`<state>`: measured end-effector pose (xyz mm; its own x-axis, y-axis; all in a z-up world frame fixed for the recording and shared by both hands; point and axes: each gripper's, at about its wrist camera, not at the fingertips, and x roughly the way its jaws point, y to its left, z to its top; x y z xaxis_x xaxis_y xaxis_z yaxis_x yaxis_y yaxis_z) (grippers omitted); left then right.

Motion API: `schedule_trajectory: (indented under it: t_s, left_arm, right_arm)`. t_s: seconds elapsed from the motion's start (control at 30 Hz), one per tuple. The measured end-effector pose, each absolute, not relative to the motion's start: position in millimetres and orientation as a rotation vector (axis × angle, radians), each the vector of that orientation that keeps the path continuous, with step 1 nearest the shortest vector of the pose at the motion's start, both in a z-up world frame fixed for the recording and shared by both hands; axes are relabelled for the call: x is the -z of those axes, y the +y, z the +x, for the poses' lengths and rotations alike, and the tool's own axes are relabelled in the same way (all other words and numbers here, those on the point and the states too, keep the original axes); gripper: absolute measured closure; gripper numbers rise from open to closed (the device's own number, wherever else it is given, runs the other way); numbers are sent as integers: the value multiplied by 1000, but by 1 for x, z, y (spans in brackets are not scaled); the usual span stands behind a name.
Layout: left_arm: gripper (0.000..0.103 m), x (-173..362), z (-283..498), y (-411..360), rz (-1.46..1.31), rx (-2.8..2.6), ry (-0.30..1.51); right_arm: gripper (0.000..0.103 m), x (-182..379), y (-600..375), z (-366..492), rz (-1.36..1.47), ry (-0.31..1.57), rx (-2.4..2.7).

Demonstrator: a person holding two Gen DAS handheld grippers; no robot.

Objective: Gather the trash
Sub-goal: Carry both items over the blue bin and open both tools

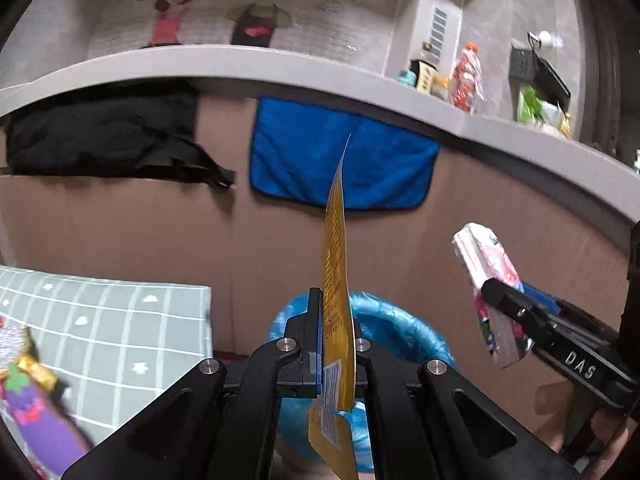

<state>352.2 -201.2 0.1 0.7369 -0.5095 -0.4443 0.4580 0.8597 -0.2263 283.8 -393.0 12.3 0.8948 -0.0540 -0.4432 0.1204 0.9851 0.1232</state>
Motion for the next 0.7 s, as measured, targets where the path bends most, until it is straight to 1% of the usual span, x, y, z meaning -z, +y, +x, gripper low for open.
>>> schedule_trajectory:
  t_s: [0.13,0.33,0.7]
  left_arm:
    - [103,18,366,-222,-93,552,564]
    - [103,40,383,-230,-100,556,629]
    - [103,68,405,-249,-115,584,723]
  right_arm:
    - [60,9,-405,292,169,496,105]
    - [60,36,-417,309,203,549,109]
    - [60,60,-428,335,234,603,119]
